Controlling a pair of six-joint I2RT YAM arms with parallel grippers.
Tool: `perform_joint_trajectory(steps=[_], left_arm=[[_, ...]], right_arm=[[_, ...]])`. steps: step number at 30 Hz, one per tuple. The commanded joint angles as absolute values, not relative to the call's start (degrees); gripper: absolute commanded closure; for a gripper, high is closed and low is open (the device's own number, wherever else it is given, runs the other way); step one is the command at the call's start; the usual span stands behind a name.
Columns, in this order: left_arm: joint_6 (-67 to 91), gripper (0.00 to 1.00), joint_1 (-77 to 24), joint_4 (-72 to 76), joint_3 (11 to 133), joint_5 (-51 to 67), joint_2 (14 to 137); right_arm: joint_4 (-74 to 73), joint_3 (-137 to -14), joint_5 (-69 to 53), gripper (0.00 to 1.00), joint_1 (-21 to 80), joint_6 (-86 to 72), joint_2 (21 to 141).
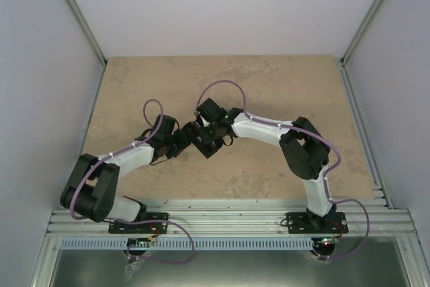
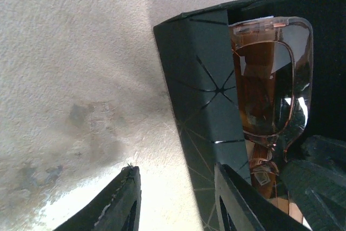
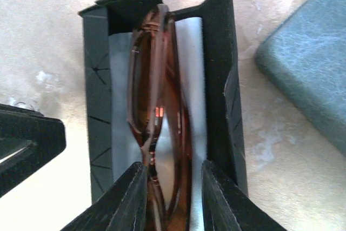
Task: Organize the sunglasses
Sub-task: Adjust the sunglasses in the sunglasses case.
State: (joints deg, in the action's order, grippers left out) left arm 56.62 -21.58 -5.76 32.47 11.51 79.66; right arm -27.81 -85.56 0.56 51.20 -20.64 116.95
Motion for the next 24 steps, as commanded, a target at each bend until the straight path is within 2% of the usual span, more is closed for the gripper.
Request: perform_joint_trajectory(steps=[1, 4, 11, 17, 24], left_arm=[[56.51, 0.60, -21.27, -3.48, 31.90, 12.14, 80.88], [56.69, 0.60, -21.27, -2.68, 31.73, 12.67, 81.69], [56.81, 0.62, -21.27, -0.83, 31.72, 14.22, 83.09], [57.09, 0.64, -21.27, -0.18, 31.43, 13.78, 82.69], [57.96, 0.66, -21.27, 3.83, 29.29, 11.98, 80.03]], right_arm=[[-29.20, -86.48, 5.85, 0.70, 51.63, -19.47, 115.73], [-29.10, -86.52, 6.82, 0.71, 51.78, -19.21, 116.00], [-28.95, -86.76, 6.79, 0.81, 52.02, -18.77, 117.80], [-28.66, -86.88, 3.13, 0.86, 52.03, -17.56, 118.76], [-28.73, -87.21, -3.56, 0.98, 51.90, -15.89, 119.79]])
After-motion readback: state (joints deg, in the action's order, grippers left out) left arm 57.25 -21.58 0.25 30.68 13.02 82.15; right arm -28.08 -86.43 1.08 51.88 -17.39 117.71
